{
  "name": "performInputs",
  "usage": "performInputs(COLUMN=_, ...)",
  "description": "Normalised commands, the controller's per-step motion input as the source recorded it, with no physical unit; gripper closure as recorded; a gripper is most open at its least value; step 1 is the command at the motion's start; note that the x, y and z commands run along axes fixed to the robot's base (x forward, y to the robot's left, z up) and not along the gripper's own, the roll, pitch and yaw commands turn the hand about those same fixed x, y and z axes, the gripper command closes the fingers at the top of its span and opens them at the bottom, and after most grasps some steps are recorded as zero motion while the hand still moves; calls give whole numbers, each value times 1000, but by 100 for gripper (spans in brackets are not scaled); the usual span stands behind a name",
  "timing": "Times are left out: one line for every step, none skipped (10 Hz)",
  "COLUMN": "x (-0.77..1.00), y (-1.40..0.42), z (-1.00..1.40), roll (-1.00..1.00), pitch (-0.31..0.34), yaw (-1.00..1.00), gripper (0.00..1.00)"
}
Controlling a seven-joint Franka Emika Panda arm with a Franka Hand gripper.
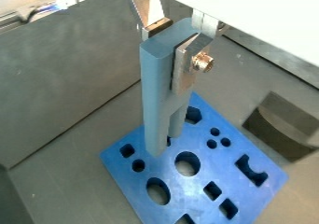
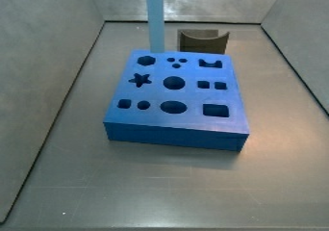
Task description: Insert the square-circle object.
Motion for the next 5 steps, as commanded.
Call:
performInputs(x=0, y=-120, z=-94, roll=111, pitch=0, yaw=-957, gripper=100)
performInputs(x=0, y=-106, z=-54, roll=123, pitch=3, yaw=-960, gripper=100)
performInputs(x=-49, y=-63, z=0, roll=180, pitch=10, yaw=-946, gripper=100)
performInputs(x=-66, y=-71, z=0, roll=200, pitch=17, yaw=-926, gripper=100)
performInputs(x=-83, y=-77, z=0, roll=197, pitch=27, yaw=-926, gripper=100)
